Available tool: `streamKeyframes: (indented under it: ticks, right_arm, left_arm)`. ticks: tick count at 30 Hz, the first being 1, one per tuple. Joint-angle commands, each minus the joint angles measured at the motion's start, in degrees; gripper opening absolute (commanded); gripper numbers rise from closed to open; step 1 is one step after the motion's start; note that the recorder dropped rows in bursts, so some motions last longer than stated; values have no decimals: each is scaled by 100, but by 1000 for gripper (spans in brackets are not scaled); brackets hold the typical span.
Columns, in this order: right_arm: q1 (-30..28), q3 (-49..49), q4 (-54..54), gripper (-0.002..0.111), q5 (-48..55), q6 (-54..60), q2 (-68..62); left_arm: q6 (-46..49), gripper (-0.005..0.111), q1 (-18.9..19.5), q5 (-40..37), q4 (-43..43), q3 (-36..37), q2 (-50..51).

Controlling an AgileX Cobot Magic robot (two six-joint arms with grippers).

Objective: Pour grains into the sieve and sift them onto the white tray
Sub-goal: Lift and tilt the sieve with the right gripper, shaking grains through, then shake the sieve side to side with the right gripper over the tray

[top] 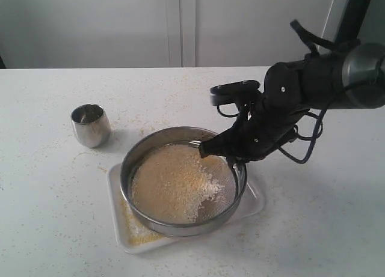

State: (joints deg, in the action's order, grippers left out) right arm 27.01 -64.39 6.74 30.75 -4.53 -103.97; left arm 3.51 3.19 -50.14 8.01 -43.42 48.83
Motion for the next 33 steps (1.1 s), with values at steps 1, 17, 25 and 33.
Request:
streamKeyframes:
  ticks: [1,17,25,33]
  right_arm:
    - [-460,-28,-91,0,-454,-815,48]
    - [-495,-7,1802,0,-224,1162,33]
    - [-607,-7,1037,0,-781,143,42]
    - [-124,-7,542,0,-586,1199,42]
  left_arm:
    - [2,0,12,-38,48,27,-52]
    - [2,0,12,-38,48,27,-52]
    - [2,0,12,-38,48,27,-52]
    - [2,0,12,-38,48,27,-52]
